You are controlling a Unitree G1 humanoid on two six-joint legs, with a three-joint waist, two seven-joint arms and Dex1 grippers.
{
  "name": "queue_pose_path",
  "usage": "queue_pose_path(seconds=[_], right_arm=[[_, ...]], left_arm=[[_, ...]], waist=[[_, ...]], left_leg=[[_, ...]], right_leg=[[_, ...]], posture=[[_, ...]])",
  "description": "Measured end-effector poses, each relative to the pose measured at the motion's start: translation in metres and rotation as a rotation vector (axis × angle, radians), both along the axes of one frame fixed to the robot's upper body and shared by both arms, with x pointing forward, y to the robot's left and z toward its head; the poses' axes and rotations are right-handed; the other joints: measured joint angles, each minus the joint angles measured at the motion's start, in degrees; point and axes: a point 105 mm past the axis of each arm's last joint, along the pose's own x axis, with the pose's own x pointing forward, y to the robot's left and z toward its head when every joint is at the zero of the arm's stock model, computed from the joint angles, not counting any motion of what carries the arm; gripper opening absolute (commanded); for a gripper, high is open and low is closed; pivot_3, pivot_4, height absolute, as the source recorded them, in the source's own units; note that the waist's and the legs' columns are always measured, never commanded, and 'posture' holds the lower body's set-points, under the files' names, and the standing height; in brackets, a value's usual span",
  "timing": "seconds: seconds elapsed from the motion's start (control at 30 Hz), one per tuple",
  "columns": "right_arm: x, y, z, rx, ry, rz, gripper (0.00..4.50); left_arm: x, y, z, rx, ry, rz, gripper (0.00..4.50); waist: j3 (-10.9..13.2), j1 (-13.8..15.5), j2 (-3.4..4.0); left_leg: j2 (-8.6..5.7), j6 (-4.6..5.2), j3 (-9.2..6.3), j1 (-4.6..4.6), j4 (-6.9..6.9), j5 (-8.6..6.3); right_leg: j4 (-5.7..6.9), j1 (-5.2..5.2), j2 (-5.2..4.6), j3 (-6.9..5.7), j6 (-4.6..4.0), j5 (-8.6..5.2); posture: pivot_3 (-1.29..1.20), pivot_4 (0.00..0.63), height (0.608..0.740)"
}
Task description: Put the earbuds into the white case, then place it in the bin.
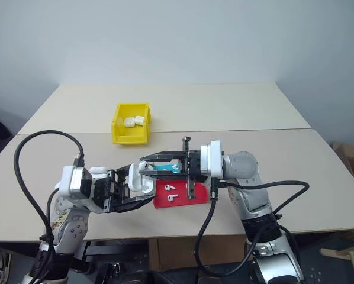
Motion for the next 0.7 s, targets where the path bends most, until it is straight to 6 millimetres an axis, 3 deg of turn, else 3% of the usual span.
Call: queue_pose_path(seconds=[0.13, 0.47, 0.57, 0.7], right_arm=[[0.001, -0.002, -0.001, -0.012, -0.03, -0.018, 3.2], [0.006, -0.01, -0.009, -0.106, 0.002, -0.054, 3.2], [0.018, -0.021, -0.009, -0.238, 0.076, -0.139, 3.2], [0.043, -0.037, 0.012, -0.424, 0.129, -0.316, 3.2]], left_arm=[[0.002, 0.0, -0.004, 0.002, 0.012, 0.001, 2.83], [0.009, 0.003, -0.012, 0.061, -0.011, 0.033, 2.83], [0.009, 0.015, -0.018, 0.134, -0.036, 0.076, 2.83], [0.003, 0.034, -0.034, 0.209, -0.037, 0.146, 2.83]], waist=[[0.0, 0.0, 0.0], [0.0, 0.1, -0.01], [0.0, -0.1, 0.0], [0.0, -0.2, 0.03]], left_leg=[[0.0, 0.0, 0.0, 0.0, 0.0, 0.0], [0.0, 0.0, 0.0, -0.01, 0.0, 0.0], [0.0, 0.0, 0.02, -0.01, 0.0, 0.0], [0.02, 0.0, 0.04, -0.01, -0.11, 0.0]], right_leg=[[0.0, -0.01, 0.0, 0.0, 0.0, 0.0], [0.0, -0.01, 0.0, 0.0, -0.01, 0.0], [-0.01, -0.05, -0.02, 0.02, -0.03, 0.0], [0.0, -0.15, -0.01, 0.03, -0.1, -0.04]], posture=[[0.0, 0.15, 0.74], [0.0, 0.15, 0.74], [0.0, 0.15, 0.74], [0.0, 0.15, 0.74]])
